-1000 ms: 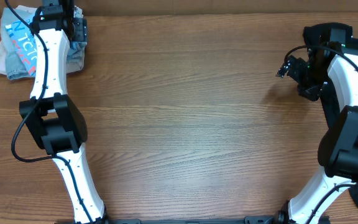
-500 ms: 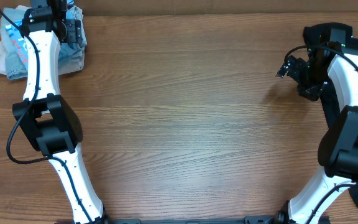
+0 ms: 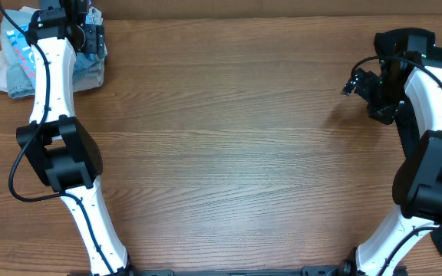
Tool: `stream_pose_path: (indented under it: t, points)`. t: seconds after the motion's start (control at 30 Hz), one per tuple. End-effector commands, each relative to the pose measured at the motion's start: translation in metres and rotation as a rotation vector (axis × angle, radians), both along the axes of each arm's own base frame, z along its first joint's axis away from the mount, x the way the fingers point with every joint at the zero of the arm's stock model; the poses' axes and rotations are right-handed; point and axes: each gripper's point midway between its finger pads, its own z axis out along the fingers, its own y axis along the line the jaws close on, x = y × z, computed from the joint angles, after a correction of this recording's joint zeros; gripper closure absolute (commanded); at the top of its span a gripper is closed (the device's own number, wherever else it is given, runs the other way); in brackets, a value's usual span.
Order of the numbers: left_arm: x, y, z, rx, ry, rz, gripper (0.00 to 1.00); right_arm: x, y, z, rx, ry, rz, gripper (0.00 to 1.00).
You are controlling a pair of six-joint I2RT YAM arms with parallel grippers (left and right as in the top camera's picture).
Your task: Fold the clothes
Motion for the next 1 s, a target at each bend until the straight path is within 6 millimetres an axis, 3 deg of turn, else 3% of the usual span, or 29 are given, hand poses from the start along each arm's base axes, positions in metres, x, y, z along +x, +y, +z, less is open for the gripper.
stream_pose_path:
  t: [0.0,0.63,0.97]
  points:
    - [0.003,0.000,-0.011,0.011,0.020,-0.022,0.14,0.007,0.000,0.018,-0.010,-0.051,-0.004,0.00]
    - [-0.001,0.012,-0.018,0.009,0.033,-0.001,0.16,0.007,0.000,0.018,-0.010,-0.051,-0.004,0.00]
    - [-0.002,0.016,-0.018,0.004,0.033,0.003,0.24,0.007,0.000,0.018,-0.010,-0.051,-0.004,0.00]
